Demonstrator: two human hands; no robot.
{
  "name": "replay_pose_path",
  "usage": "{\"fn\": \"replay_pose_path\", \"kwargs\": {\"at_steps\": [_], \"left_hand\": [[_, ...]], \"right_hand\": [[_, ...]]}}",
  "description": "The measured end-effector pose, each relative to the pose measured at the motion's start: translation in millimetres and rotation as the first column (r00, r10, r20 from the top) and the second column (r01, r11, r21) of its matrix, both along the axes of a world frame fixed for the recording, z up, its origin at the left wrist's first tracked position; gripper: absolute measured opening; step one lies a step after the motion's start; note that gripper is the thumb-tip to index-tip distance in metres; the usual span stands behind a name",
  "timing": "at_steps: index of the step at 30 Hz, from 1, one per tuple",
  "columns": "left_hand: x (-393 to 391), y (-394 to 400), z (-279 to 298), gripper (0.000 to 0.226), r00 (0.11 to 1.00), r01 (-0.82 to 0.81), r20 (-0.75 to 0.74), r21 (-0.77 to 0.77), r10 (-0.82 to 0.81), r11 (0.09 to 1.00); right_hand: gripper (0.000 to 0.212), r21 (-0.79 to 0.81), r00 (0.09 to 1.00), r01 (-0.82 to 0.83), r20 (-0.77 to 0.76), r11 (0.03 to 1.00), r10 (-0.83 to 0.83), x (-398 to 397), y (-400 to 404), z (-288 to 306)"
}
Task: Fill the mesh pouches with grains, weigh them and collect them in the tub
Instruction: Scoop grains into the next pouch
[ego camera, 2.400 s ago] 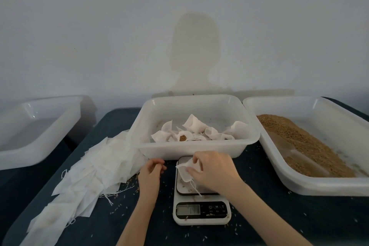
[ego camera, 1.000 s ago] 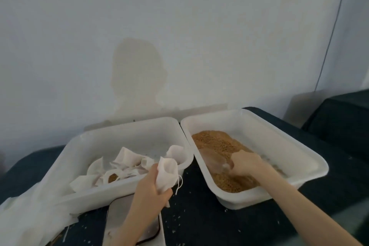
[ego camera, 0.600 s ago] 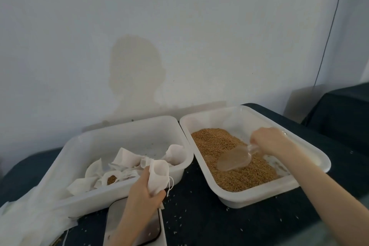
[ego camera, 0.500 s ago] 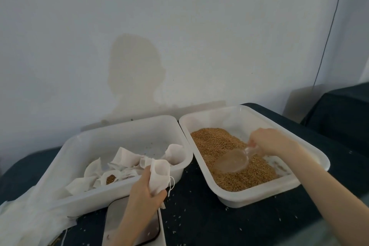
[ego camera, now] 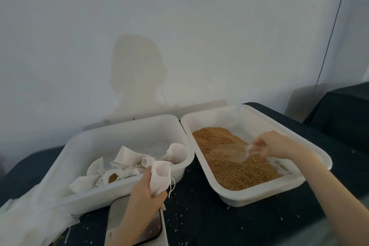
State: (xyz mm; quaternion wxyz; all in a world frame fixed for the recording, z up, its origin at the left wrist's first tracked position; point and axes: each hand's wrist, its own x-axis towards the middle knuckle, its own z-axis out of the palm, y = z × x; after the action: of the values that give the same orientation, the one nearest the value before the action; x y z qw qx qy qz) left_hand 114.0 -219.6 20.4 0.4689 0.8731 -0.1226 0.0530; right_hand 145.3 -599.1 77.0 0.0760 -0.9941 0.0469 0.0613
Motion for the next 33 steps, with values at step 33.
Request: {"fn": "replay_pose_path", "kwargs": {"at_steps": [33], "left_hand": [[0, -2, -11, 0.064, 1.0, 0.008, 0.018, 0.01, -0.008, 1.0]], "right_hand": [[0.04, 0.048, 0.997, 0.059, 0.039, 0.997, -0.061, -6, 6, 3]]}}
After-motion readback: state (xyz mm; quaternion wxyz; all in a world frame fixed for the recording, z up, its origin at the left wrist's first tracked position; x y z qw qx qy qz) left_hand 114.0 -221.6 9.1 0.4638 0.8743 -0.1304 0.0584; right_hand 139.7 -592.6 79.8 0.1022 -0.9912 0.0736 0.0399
